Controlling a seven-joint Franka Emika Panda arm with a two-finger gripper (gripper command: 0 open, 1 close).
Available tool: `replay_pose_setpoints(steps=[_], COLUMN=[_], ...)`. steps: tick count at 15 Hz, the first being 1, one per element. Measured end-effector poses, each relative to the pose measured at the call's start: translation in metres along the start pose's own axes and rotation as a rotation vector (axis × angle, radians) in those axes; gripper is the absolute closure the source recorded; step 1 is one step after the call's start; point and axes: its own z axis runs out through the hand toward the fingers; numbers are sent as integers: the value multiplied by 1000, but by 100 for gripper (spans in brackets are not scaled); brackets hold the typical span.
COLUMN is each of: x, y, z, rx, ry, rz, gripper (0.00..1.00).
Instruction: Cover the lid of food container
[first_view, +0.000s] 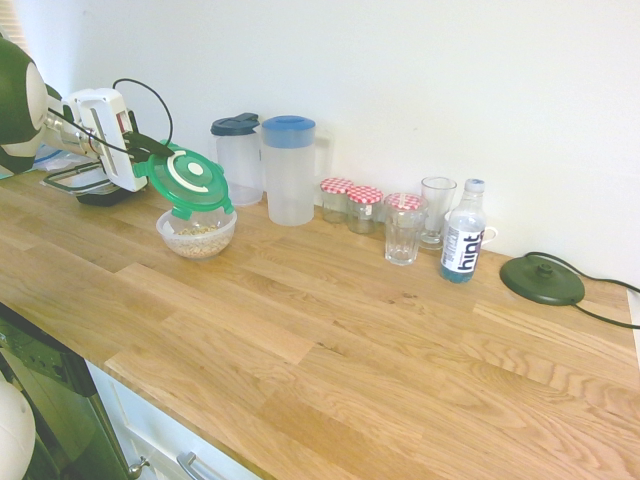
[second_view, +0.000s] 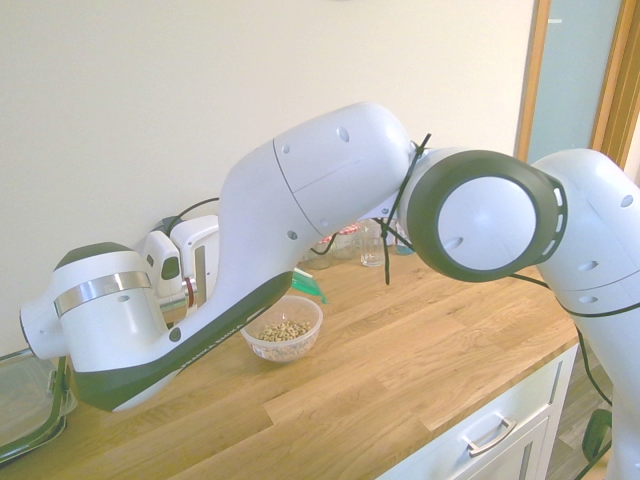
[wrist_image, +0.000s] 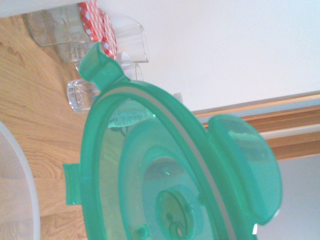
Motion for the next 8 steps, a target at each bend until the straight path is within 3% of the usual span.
replay_pose_setpoints(steps=[8], x=[-30], y=[-25], z=[4], rx=[-35], ry=[35], rz=[-23], gripper=[100])
